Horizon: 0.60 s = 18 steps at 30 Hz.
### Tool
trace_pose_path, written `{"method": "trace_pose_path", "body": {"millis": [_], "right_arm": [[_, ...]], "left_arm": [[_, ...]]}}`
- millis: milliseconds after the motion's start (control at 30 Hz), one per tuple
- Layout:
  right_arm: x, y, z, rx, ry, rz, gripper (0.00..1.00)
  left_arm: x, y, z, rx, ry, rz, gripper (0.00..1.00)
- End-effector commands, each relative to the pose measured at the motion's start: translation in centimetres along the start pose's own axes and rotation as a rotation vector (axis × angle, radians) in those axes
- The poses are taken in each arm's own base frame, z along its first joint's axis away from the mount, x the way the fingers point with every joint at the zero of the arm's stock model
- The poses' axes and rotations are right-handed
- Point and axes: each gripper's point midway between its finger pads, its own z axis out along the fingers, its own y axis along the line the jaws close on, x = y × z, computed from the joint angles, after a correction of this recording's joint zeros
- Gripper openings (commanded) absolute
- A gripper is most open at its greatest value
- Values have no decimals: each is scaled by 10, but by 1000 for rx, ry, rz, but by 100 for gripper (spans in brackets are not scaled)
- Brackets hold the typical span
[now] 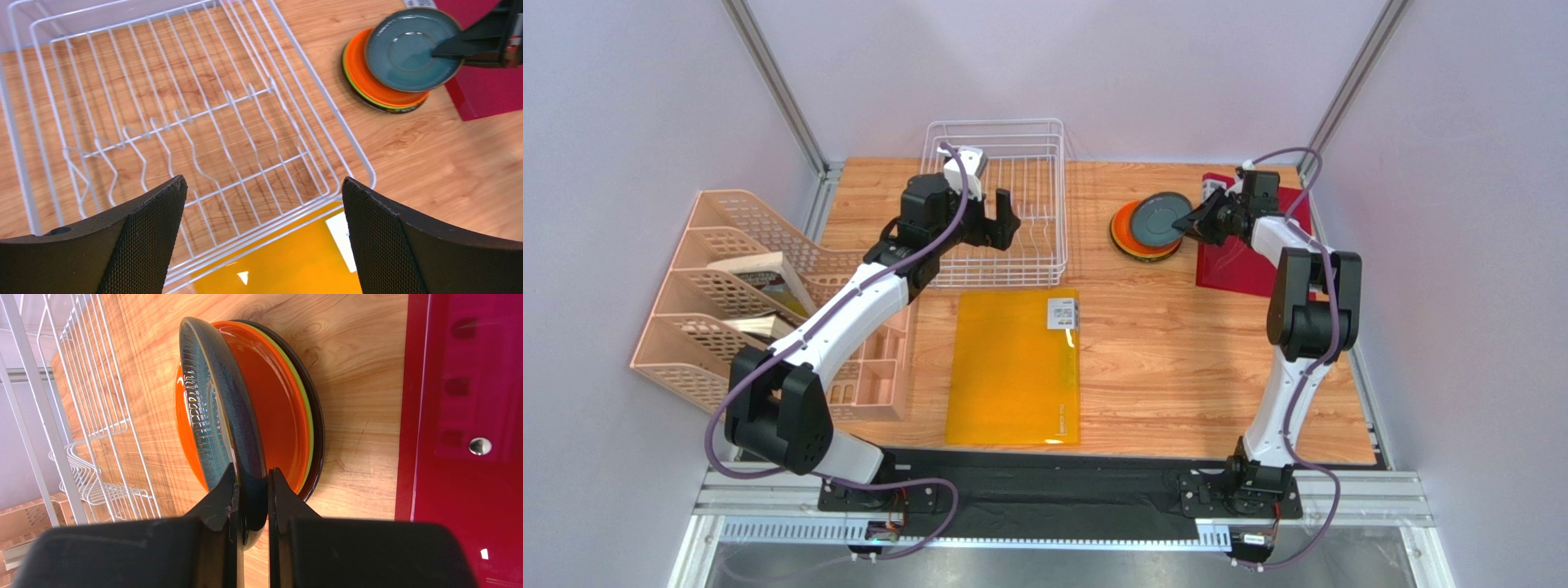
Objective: Unload the plates from the dish rack
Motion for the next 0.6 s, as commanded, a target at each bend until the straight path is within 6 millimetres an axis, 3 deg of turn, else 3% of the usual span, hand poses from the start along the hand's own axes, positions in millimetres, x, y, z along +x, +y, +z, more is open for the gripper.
{"method": "trace_pose_path", "body": {"millis": [0, 233, 567], "right_arm": [[-20, 31, 0, -82, -25, -72, 0], [-5, 31, 13, -56, 28, -112, 7], [10, 24, 10, 80, 49, -196, 44]], "left_arm": [[-9, 16, -10, -92, -32, 59, 100], [-7, 25, -10, -139, -40, 51, 100], [-7, 25, -9, -145, -41, 42, 100]]}}
